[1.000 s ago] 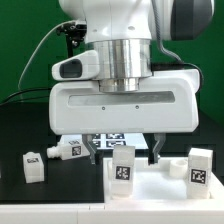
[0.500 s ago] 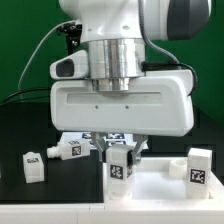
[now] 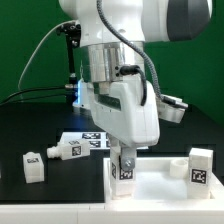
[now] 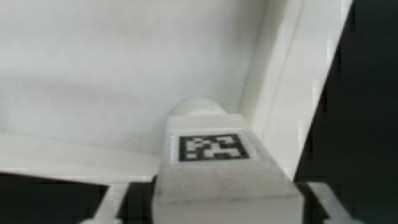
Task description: Assemble square table
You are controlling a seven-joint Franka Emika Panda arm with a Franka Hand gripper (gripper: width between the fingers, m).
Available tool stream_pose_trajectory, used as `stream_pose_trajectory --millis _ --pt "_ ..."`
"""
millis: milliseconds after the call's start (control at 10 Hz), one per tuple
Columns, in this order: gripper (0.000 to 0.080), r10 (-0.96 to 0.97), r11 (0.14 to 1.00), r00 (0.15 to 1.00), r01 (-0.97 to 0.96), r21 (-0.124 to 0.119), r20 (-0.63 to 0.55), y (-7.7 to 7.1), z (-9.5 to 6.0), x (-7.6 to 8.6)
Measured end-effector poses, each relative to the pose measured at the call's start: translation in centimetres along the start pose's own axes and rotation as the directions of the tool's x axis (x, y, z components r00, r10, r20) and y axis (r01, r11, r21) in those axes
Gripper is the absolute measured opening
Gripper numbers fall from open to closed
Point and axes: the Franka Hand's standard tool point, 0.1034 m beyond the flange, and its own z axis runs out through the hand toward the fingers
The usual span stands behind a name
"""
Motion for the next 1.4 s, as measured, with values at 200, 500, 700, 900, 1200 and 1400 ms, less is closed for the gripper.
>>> stream_pose_trajectory --millis 200,500,700,900,1200,1400 --pt "0.0287 0.168 0.986 0.986 -0.168 0.007 0.016 0.01 0.04 -0.07" --pt "0.0499 0.166 0.986 0.986 -0.166 0.007 0.015 0.04 0.09 -0.06" --pt "0.0621 -0.272 0.962 0.962 0.272 0.010 0.007 -0.02 0.24 0.31" --pt "0.0641 -0.352 0.936 0.936 0.352 0.009 0.007 0.06 0.31 0.37" --pt "0.0649 -0.691 0.723 0.723 0.690 -0.025 -0.007 -0.34 -0.11 0.19" --pt "0.0649 -0.908 0.417 0.418 0.908 -0.031 0.036 -0.14 -0.25 -0.22"
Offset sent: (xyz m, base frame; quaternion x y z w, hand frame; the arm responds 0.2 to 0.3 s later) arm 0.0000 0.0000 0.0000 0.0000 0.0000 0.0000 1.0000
